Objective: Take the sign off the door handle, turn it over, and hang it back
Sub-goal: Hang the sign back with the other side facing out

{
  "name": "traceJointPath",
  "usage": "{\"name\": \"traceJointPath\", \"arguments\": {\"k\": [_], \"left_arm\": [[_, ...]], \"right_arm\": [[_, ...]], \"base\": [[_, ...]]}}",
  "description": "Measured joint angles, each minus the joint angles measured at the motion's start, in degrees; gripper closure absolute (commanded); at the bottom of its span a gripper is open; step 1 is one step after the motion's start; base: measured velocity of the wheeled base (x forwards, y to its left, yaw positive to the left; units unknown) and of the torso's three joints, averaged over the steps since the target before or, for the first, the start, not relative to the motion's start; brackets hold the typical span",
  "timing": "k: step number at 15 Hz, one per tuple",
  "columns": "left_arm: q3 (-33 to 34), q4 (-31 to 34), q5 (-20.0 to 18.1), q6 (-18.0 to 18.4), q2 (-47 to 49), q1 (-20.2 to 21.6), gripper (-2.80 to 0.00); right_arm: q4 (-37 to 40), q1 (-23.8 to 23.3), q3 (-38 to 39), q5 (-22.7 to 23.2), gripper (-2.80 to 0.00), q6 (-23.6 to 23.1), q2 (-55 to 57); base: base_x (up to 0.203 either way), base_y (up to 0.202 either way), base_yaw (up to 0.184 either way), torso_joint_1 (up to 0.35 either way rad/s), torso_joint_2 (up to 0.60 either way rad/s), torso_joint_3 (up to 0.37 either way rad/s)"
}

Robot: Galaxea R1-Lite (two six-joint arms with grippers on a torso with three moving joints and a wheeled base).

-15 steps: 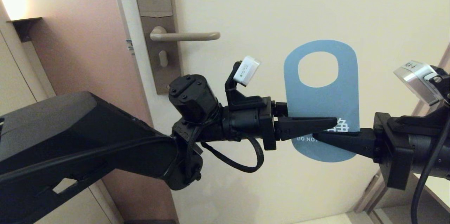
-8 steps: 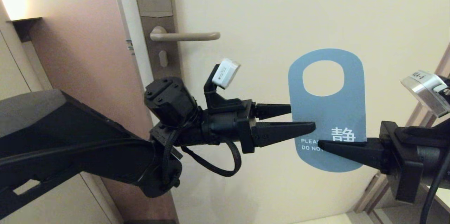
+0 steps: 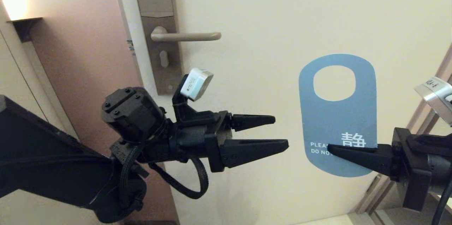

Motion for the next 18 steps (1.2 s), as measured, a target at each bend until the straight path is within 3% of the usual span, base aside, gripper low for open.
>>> {"name": "traceJointPath", "arguments": {"k": [3,4,9,13,16,18], "left_arm": [[6.2,-0.6,0.2,2.6,-3.6,1.5,-2.8],[7.9,-0.7,0.2,3.0,-5.1,2.2,0.0],[15.2,-0.7,0.8,4.1,-13.2,5.8,0.0],[24.7,-0.7,0.8,6.1,-20.4,12.0,0.0],[32.0,4.3,0.9,14.7,-25.6,17.9,0.0],[34.3,10.7,3.6,21.2,-29.4,21.0,0.0]], "right_arm": [[0.0,0.0,0.0,-2.0,0.0,0.0,-0.6],[0.0,0.0,0.2,-3.1,0.0,0.0,-0.9],[0.0,0.0,3.6,-5.2,0.0,0.0,-3.8],[0.0,0.0,6.0,-7.3,0.0,0.0,-6.1],[0.0,-0.1,7.7,-7.6,0.0,0.1,-8.0],[0.0,-0.3,8.4,-9.7,0.0,0.1,-9.0]], "base": [[0.0,0.0,0.0,0.0,0.0,0.0],[0.0,0.0,0.0,0.0,0.0,0.0],[0.0,0.0,0.0,0.0,0.0,0.0],[0.0,0.0,0.0,0.0,0.0,0.0],[0.0,0.0,0.0,0.0,0.0,0.0],[0.0,0.0,0.0,0.0,0.0,0.0]]}}
